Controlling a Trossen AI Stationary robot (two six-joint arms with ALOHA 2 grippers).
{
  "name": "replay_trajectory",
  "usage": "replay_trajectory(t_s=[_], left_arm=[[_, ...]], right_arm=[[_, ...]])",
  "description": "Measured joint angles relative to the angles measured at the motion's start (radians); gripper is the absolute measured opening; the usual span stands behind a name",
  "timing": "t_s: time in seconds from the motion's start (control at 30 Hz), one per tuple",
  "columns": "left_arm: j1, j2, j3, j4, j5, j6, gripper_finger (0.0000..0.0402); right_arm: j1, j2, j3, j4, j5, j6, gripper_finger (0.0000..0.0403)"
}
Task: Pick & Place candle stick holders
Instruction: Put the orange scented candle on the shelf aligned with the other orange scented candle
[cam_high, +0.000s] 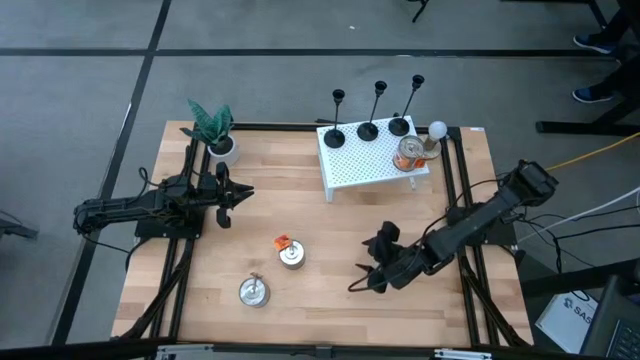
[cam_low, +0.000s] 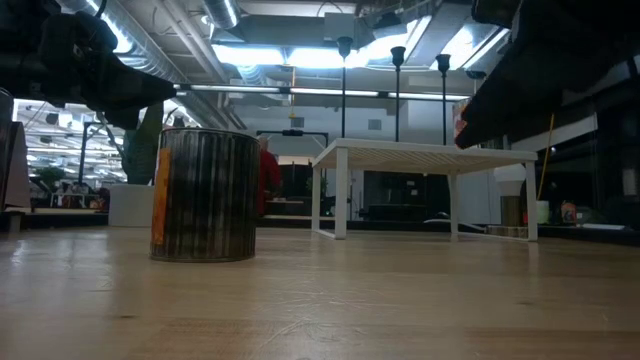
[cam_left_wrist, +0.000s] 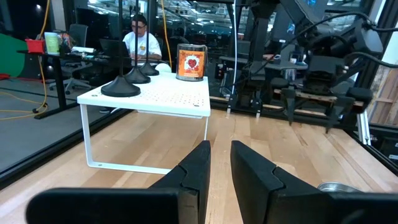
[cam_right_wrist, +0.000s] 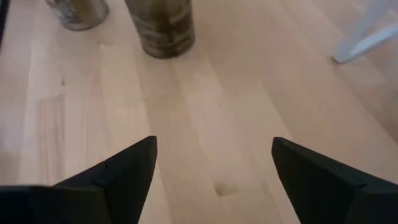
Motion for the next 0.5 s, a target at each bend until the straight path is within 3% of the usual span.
replay_trajectory(t_s=[0.23,0.5], left_arm=[[0.0,0.0,0.0,0.0,0.0,0.0,0.0059],[0.0,0.0,0.0,0.0,0.0,0.0,0.0059]], right_arm=[[0.042,0.121,0.0,0.158,0.1,-0.048,0.0324],[0.057,0.247,0.007,0.335,0.095,-0.093,0.0324]])
